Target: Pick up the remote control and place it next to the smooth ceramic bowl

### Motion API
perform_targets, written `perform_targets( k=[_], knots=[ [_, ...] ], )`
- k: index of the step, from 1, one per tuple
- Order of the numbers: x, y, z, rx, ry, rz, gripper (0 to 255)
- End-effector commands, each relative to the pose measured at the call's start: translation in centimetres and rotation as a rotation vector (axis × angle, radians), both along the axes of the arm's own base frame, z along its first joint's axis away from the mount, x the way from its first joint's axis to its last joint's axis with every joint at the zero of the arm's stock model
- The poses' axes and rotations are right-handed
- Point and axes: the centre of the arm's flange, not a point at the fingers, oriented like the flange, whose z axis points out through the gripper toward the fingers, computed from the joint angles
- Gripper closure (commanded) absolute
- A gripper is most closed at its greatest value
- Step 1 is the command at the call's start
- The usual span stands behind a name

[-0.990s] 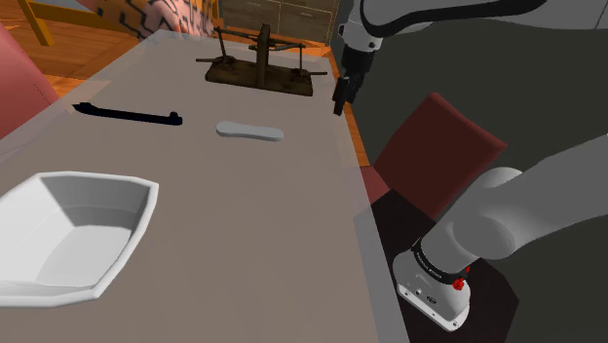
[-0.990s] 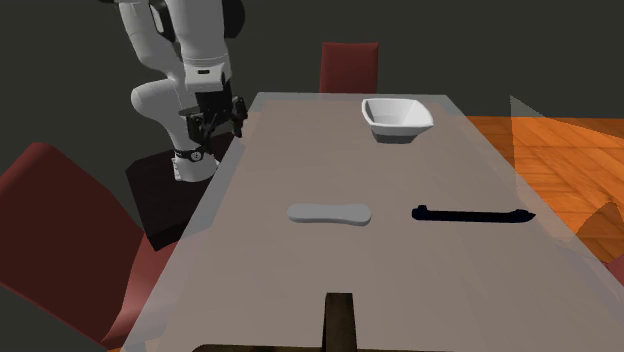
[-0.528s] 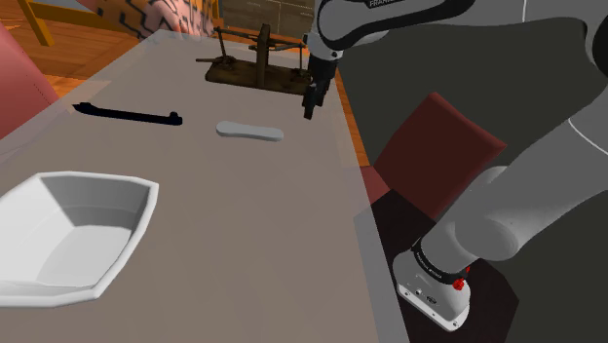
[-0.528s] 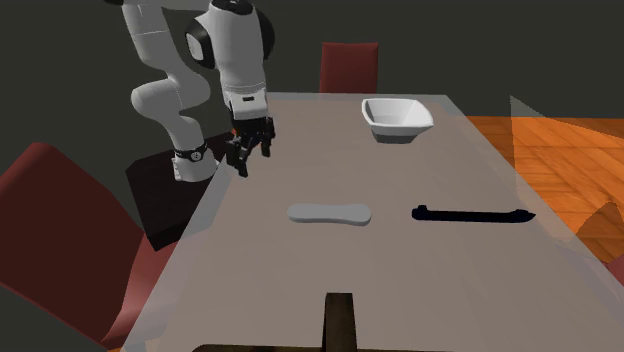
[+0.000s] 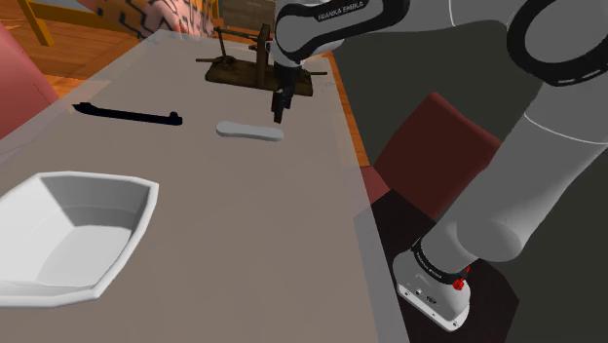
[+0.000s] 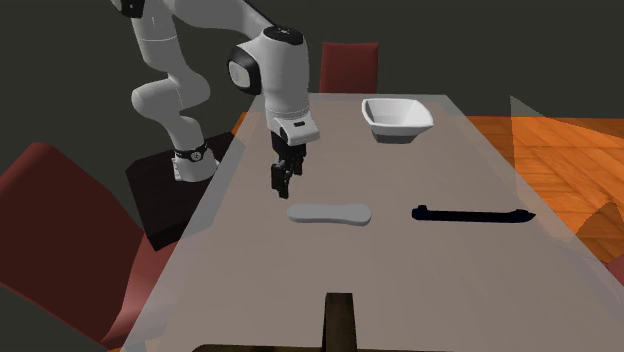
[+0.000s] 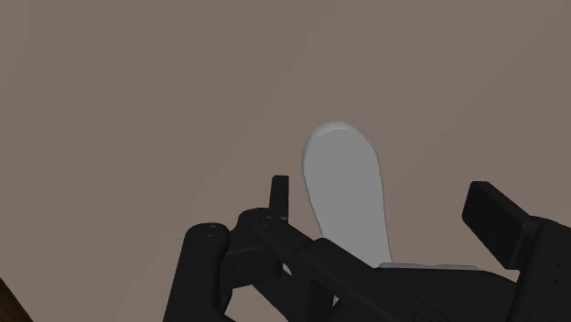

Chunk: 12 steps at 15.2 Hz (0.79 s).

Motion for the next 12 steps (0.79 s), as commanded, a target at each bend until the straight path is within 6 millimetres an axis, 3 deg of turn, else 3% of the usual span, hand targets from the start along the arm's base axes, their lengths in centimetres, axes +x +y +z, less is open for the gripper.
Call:
perform_targets(
  k=[1, 6, 12],
  knots=[
    [1.9, 1.6, -1.5, 0.002, -0.004, 0.038, 0],
    [5.9, 5.7, -4.2, 0.006, -0.012, 0.13, 0],
    [5.9, 5.7, -7.3, 0.006, -0.012, 0.13, 0]
  ],
)
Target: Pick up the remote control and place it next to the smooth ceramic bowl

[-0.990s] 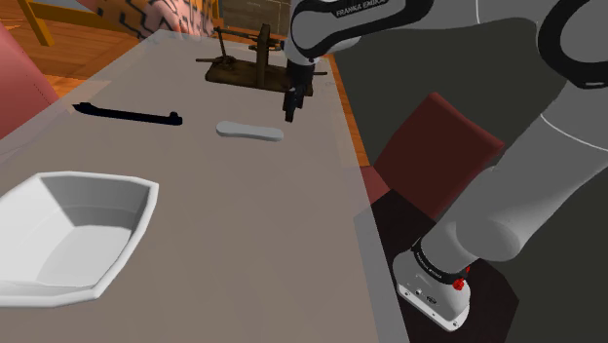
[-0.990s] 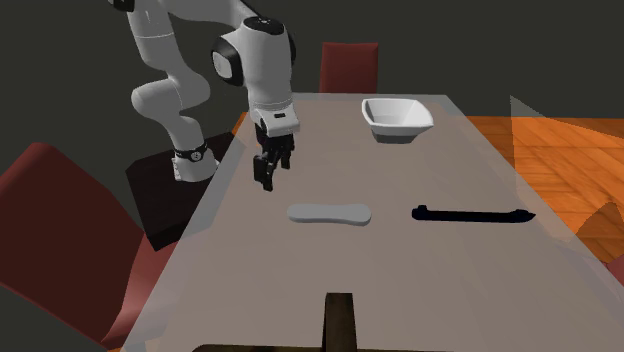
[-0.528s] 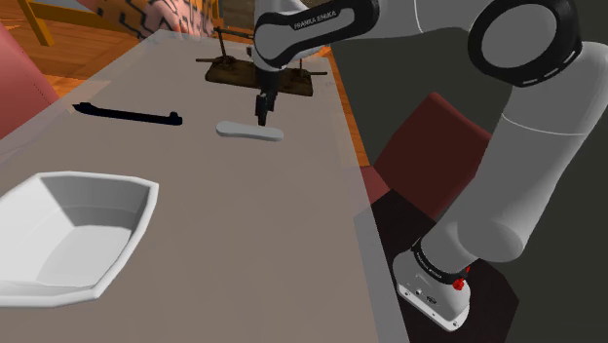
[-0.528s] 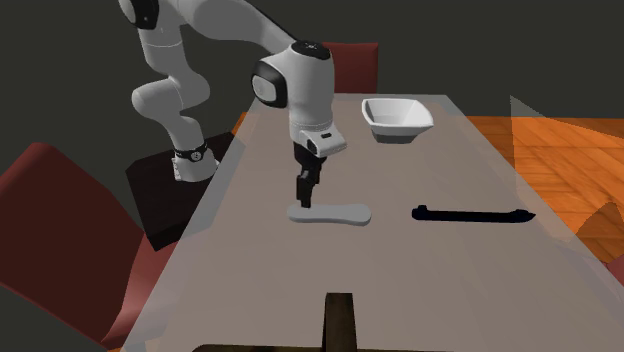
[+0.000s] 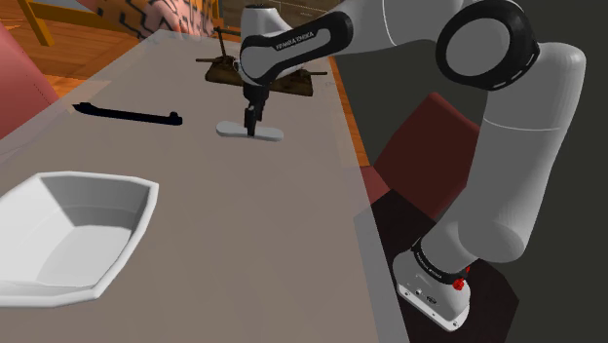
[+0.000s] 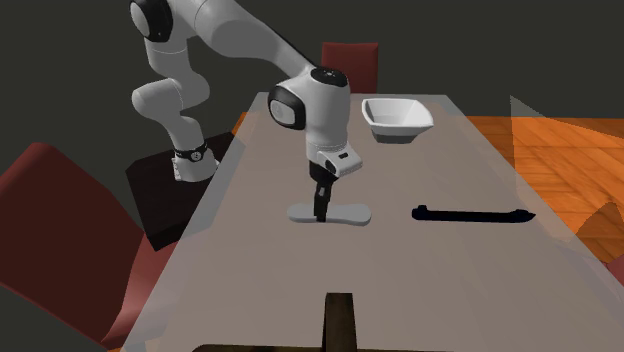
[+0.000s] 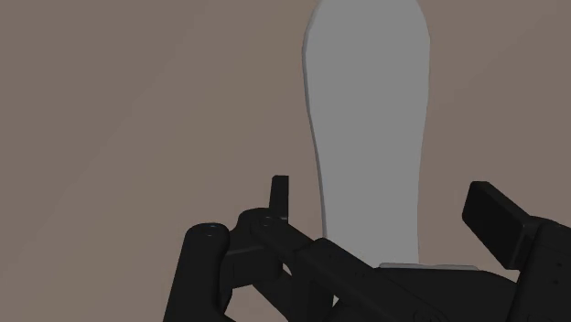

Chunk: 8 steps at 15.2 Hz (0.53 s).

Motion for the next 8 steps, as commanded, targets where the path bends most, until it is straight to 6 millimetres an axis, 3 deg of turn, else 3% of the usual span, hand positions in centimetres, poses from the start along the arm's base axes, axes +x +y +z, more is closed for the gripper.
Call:
perform_targets(
  k=[1, 8],
  knots=[
    [0.07, -0.07, -1.14, 0.0, -0.001, 0.0, 0],
    [0.07, -0.07, -1.45, 0.0, -0.001, 0.0, 0]
  ],
)
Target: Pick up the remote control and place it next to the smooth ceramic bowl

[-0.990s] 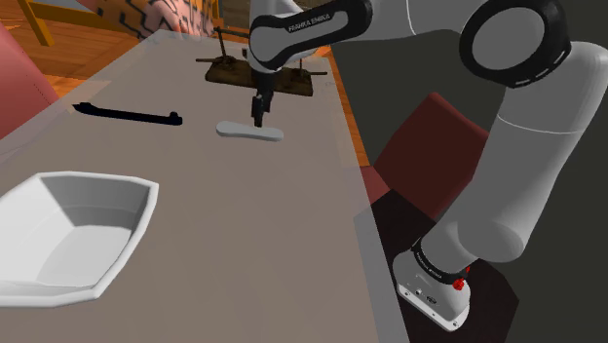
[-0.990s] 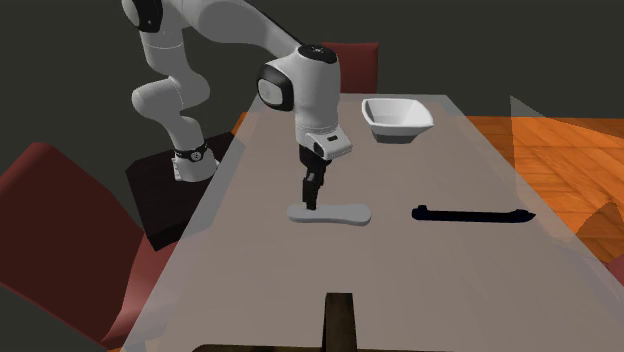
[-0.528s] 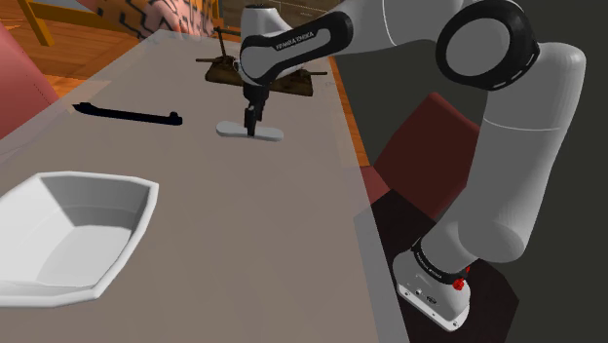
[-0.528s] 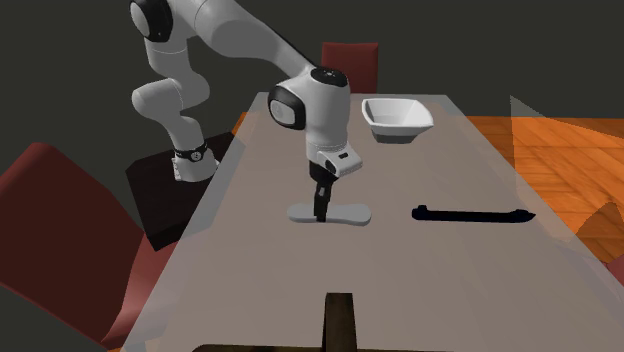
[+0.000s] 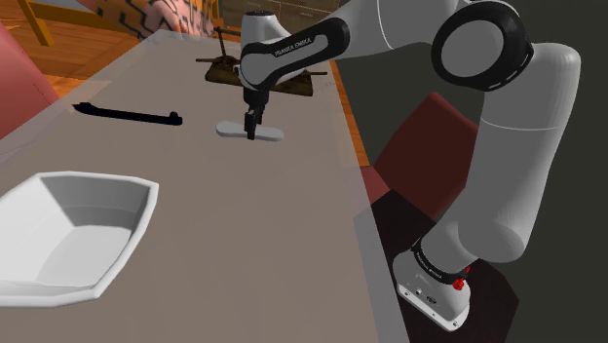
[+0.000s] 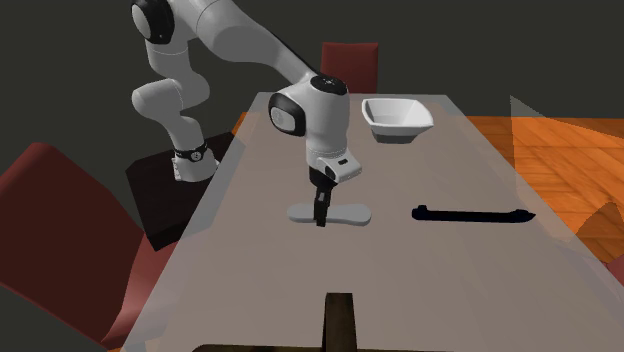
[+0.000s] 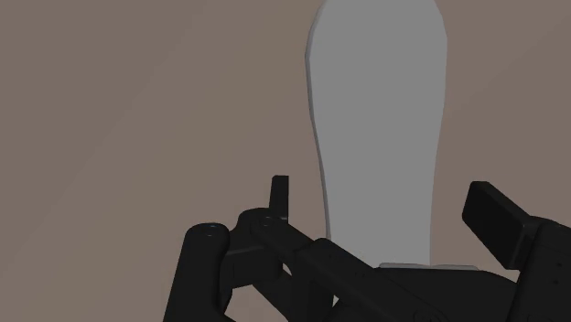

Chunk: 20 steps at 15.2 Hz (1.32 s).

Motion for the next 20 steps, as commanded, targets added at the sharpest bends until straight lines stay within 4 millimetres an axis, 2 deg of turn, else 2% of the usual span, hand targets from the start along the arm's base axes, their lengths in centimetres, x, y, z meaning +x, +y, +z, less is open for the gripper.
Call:
perform_targets(
  k=[1, 2, 3, 12, 20],
  knots=[
    [0.0, 0.0, 0.0, 0.0, 0.0, 0.0, 0],
    [0.0, 0.0, 0.0, 0.0, 0.0, 0.0, 0],
    [0.0, 0.0, 0.0, 0.0, 0.0, 0.0, 255],
    [0.0, 0.0, 0.0, 0.0, 0.0, 0.0, 255],
    [0.0, 0.0, 4.2, 0.0, 0.0, 0.0, 255]
  ],
)
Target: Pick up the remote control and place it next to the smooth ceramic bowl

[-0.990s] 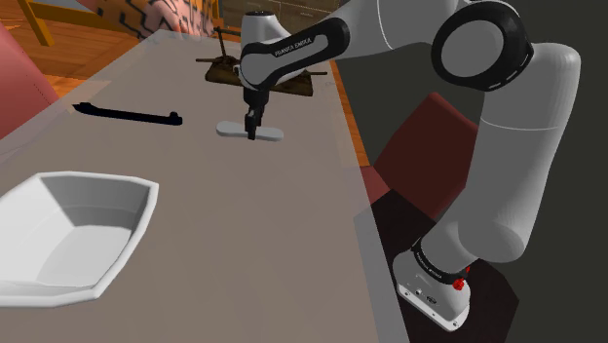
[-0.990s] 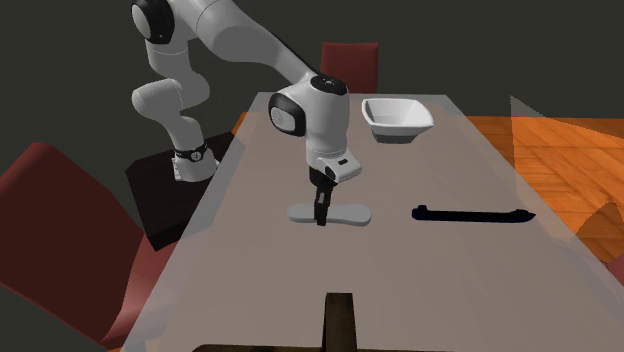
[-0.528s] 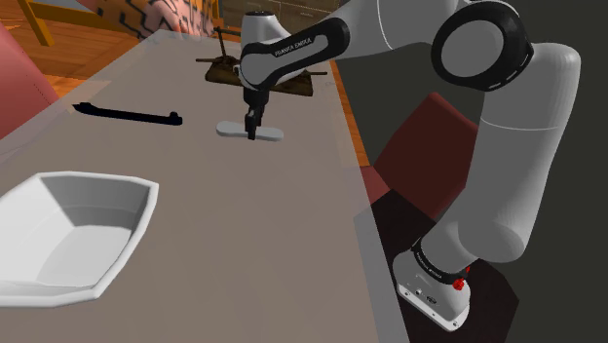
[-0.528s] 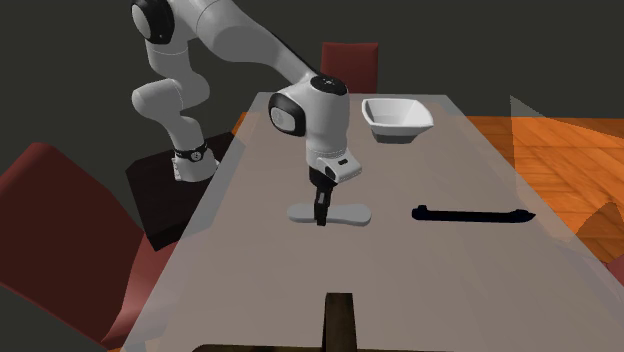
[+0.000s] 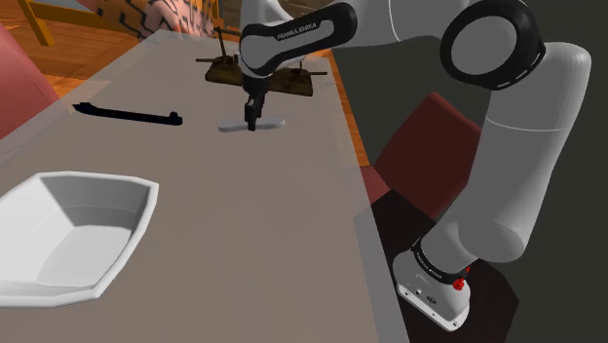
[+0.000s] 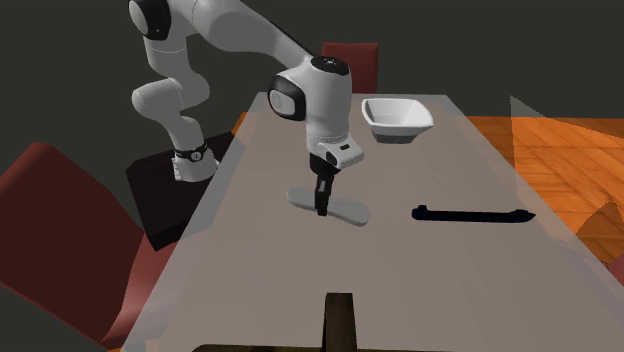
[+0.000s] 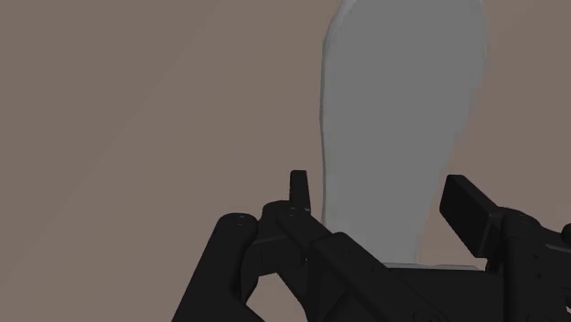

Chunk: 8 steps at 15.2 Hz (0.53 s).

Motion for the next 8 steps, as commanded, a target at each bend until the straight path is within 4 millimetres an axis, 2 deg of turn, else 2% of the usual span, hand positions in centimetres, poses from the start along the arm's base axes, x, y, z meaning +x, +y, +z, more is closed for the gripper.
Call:
perform_targets(
  k=[1, 8],
  knots=[
    [0.0, -0.1, 1.2, 0.0, 0.0, 0.0, 255],
    [0.0, -0.1, 4.9, 0.0, 0.0, 0.0, 255]
  ],
)
